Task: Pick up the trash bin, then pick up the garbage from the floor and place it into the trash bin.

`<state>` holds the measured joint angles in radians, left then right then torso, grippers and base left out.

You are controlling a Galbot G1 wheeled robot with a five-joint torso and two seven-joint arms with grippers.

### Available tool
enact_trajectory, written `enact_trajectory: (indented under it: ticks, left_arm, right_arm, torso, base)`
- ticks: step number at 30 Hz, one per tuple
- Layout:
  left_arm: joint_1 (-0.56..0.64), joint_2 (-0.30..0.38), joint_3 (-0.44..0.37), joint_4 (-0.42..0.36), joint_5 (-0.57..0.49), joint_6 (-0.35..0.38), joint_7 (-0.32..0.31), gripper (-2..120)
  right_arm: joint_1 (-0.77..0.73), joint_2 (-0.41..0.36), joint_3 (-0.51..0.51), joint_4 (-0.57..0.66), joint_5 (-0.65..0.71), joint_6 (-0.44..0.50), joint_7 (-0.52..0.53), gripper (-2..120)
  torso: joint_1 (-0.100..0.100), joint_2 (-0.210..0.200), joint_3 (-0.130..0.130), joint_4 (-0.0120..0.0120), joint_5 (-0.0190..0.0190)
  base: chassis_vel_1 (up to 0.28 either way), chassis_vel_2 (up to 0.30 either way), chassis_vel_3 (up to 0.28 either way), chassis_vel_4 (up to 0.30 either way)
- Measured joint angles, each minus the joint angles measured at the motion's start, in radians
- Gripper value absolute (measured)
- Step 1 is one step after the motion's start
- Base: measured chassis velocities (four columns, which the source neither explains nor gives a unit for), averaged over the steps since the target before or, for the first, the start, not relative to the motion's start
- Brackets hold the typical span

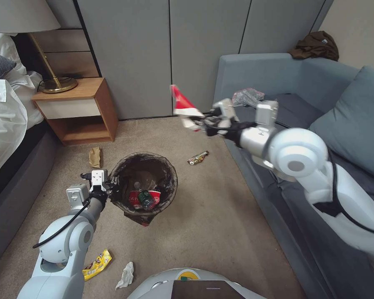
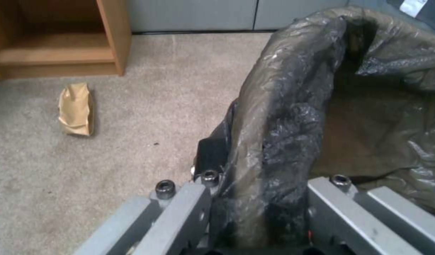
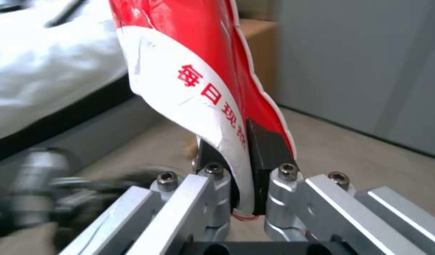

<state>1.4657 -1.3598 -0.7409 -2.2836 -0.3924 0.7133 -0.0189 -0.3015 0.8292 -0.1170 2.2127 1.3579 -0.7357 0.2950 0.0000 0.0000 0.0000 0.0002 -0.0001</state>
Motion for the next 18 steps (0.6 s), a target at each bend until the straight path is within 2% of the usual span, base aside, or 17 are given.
enact_trajectory:
  ticks: [1, 3, 4, 6, 7, 8, 14, 18]
  left_arm:
    - [0.000, 0.000, 0.000, 0.000, 0.000, 0.000, 0.000, 5]
    - [0.000, -0.006, -0.002, 0.003, 0.002, 0.000, 0.001, 5]
    - [0.000, -0.006, -0.002, 0.003, 0.002, 0.000, 0.001, 5]
    - [0.000, -0.008, -0.007, 0.007, 0.002, -0.001, 0.001, 5]
    - [0.000, -0.008, -0.007, 0.007, 0.002, -0.001, 0.001, 5]
    - [-0.001, -0.008, -0.010, 0.008, 0.002, -0.002, 0.001, 5]
    - [-0.007, -0.009, -0.017, 0.016, -0.001, -0.006, 0.003, 5]
    - [-0.011, -0.008, -0.018, 0.023, -0.004, -0.007, 0.003, 5]
  right_arm:
    - [0.000, 0.000, 0.000, 0.000, 0.000, 0.000, 0.000, 4]
    - [0.130, 0.042, -0.153, -0.040, 0.029, 0.000, 0.010, 4]
    - [0.130, 0.042, -0.153, -0.040, 0.029, 0.000, 0.010, 4]
    - [0.196, 0.081, -0.267, -0.070, 0.067, 0.000, 0.040, 4]
    - [0.196, 0.081, -0.267, -0.070, 0.067, 0.000, 0.040, 4]
    - [0.215, 0.100, -0.316, -0.082, 0.084, 0.000, 0.056, 4]
    - [0.195, 0.130, -0.444, -0.112, 0.073, 0.000, 0.077, 4]
    - [0.147, 0.127, -0.473, -0.132, 0.019, 0.000, 0.066, 4]
  torso:
    - [0.000, 0.000, 0.000, 0.0000, 0.0000]
    - [0.000, 0.000, 0.000, 0.0005, -0.0010]
    - [0.000, 0.000, 0.000, 0.0005, -0.0010]
    - [0.000, 0.000, 0.000, 0.0002, -0.0005]
    - [0.000, 0.000, 0.000, 0.0002, -0.0005]
    - [0.000, 0.000, 0.000, -0.0001, -0.0005]
    - [0.000, 0.000, 0.000, -0.0001, -0.0003]
    - [0.000, 0.000, 0.000, -0.0003, -0.0002]
  base:
    - [0.000, 0.000, 0.000, 0.000]
    - [0.000, 0.000, 0.000, 0.000]
    - [0.000, 0.000, 0.000, 0.000]
    - [0.000, 0.000, 0.000, 0.000]
    - [0.000, 0.000, 0.000, 0.000]
    - [0.000, 0.000, 0.000, 0.000]
    - [0.000, 0.000, 0.000, 0.000]
    - [0.000, 0.000, 0.000, 0.000]
